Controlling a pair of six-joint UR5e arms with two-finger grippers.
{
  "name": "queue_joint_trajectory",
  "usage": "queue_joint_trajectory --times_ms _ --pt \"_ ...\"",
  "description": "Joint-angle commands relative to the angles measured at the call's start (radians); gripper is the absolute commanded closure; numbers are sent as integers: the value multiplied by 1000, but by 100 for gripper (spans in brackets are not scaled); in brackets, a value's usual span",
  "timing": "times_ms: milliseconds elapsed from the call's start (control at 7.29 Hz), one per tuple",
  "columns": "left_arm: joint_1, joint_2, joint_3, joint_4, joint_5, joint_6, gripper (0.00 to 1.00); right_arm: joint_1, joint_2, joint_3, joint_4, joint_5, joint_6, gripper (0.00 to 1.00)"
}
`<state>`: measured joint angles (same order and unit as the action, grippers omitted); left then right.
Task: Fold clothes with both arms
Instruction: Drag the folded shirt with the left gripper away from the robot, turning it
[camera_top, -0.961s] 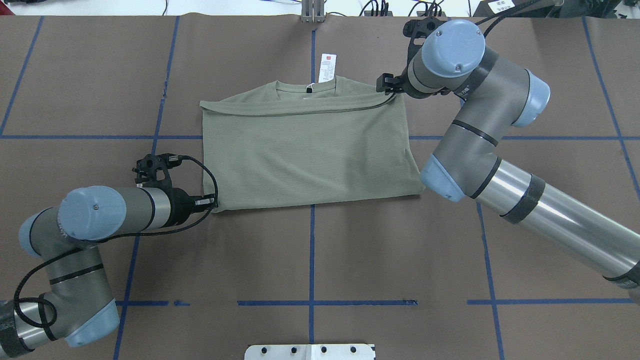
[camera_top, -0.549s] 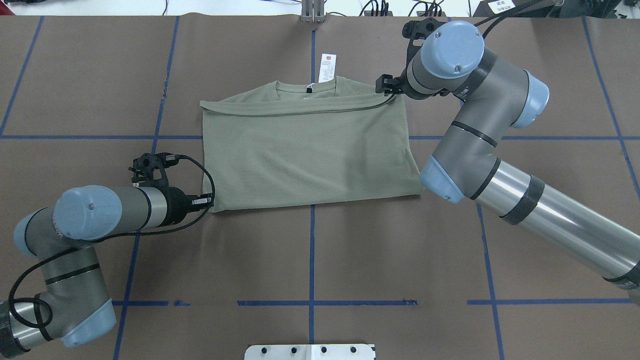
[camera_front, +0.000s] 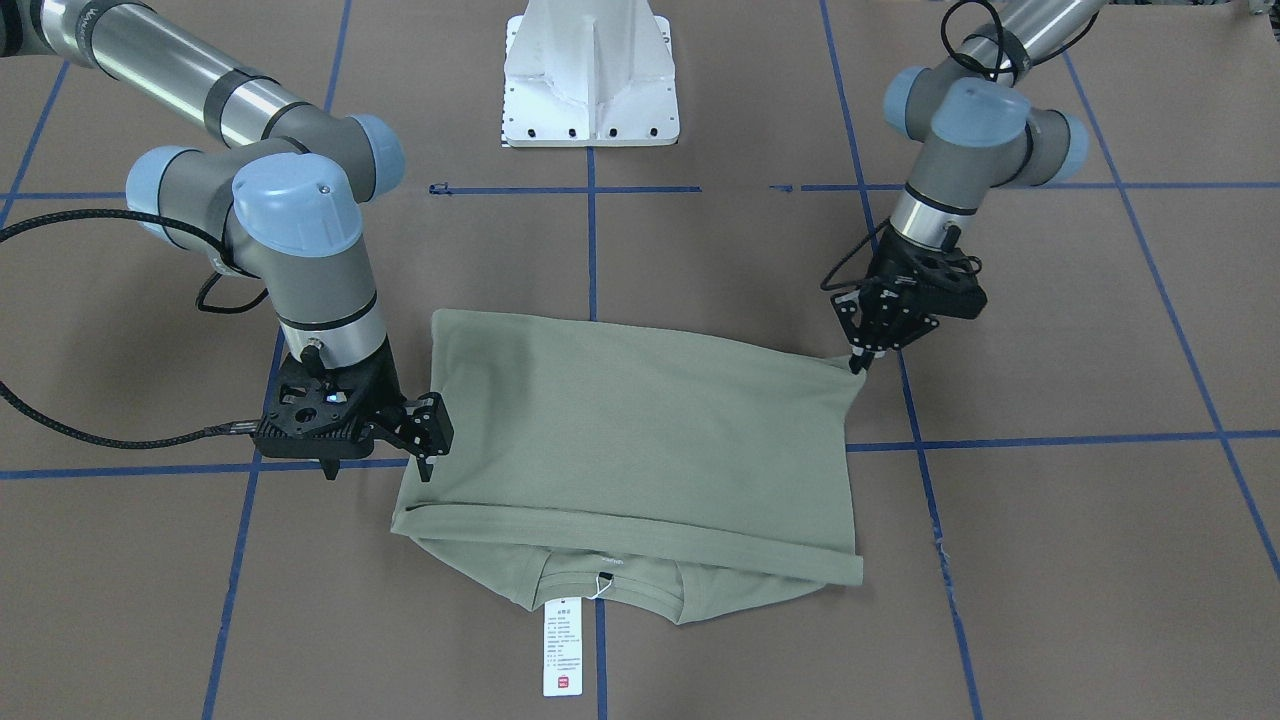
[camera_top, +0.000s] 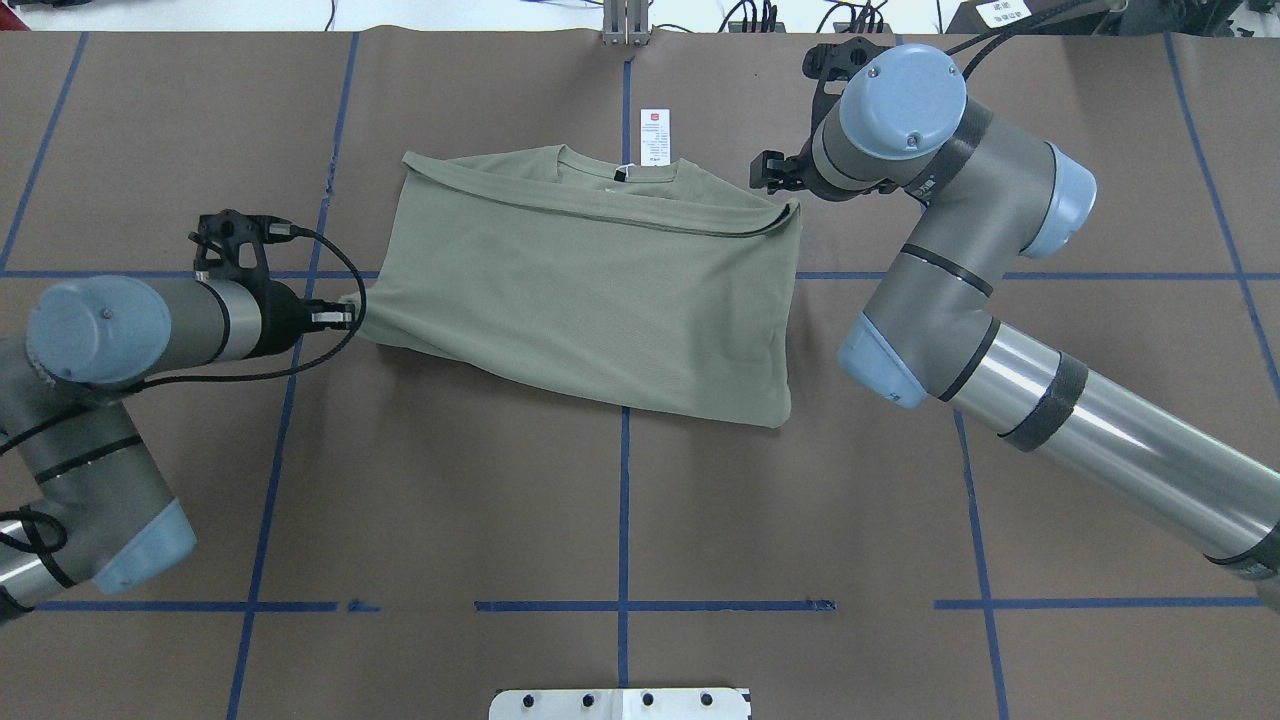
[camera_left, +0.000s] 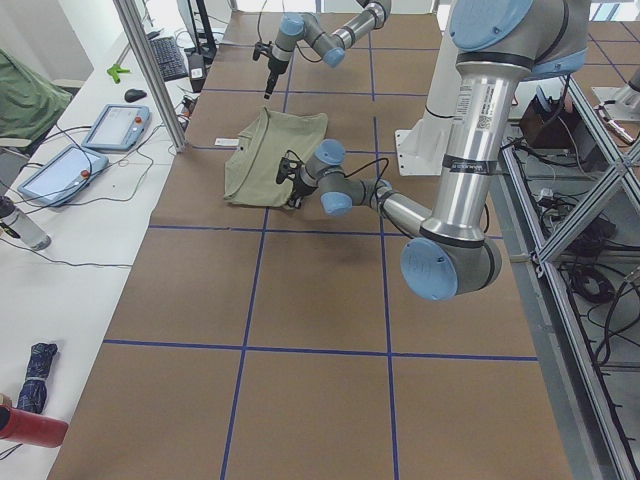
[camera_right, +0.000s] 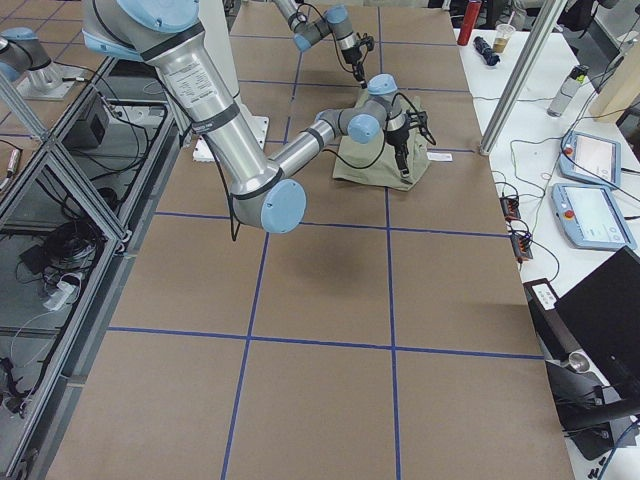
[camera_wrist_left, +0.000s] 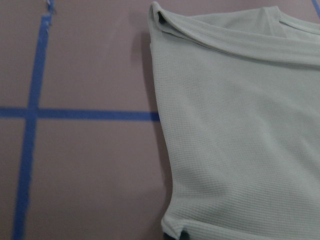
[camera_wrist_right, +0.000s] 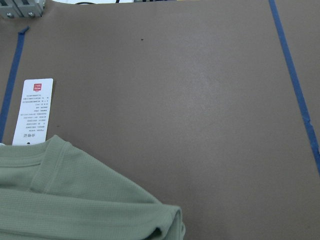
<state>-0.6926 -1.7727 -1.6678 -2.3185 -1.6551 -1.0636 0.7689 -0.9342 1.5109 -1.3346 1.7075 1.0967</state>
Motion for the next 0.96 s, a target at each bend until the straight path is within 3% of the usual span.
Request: queue_joint_trajectory --times_ms 0,412,549,686,823 --pt "-157 -96 170 -2 -3 182 100 -2 0 0 0 0 2 0" --pt "-223 -400 544 -4 6 214 100 -6 -5 17 0 -3 8 0" --pt "-249 -440 615 -25 6 264 100 -14 -18 34 0 -3 12 0" --pt "-272 -421 611 -65 5 331 100 -31 -18 44 0 -5 43 0" --pt "-272 -380 579 -126 -2 341 12 -78 -2 37 0 -28 92 0"
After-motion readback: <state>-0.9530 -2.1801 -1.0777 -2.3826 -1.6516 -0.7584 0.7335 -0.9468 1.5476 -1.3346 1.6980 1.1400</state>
